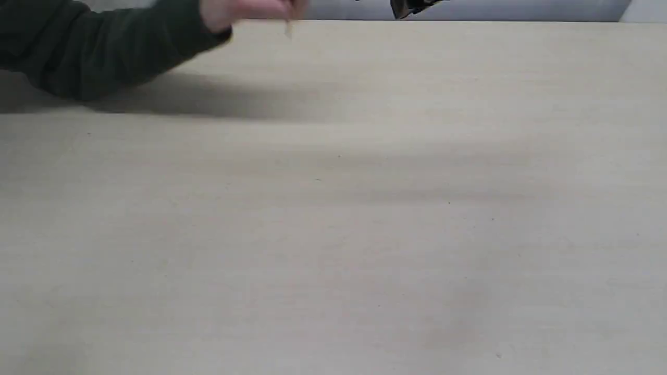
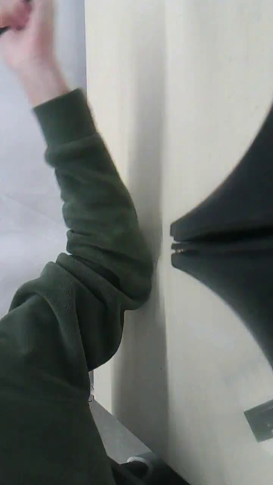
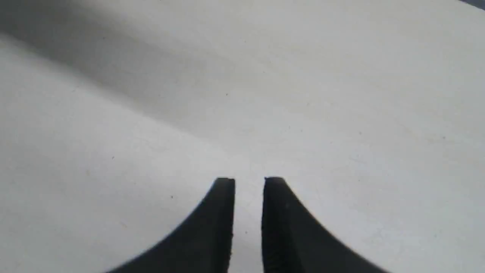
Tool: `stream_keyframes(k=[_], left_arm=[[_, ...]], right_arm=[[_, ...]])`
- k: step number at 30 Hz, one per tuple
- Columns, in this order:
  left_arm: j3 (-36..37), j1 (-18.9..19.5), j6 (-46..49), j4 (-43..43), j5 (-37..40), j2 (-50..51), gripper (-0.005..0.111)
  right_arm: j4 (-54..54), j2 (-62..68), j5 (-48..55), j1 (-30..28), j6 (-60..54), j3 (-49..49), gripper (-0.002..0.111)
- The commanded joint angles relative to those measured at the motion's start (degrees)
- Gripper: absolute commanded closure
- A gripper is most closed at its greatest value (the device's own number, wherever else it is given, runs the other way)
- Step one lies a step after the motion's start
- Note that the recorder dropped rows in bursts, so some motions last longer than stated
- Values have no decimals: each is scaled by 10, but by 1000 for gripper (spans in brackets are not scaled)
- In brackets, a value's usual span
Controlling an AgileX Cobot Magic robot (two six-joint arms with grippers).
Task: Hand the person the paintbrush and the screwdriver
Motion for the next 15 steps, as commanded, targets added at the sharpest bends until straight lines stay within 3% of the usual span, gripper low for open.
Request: stream_keyframes(k=[1,15], left_arm=[[1,-4,-1,0,-6,-1,107],[1,-4,-1,-2,-5,-1,107]], right_arm=[[8,-67,-16,-2,-1,64,102],[51,-364,-95,-1,6,359,104]])
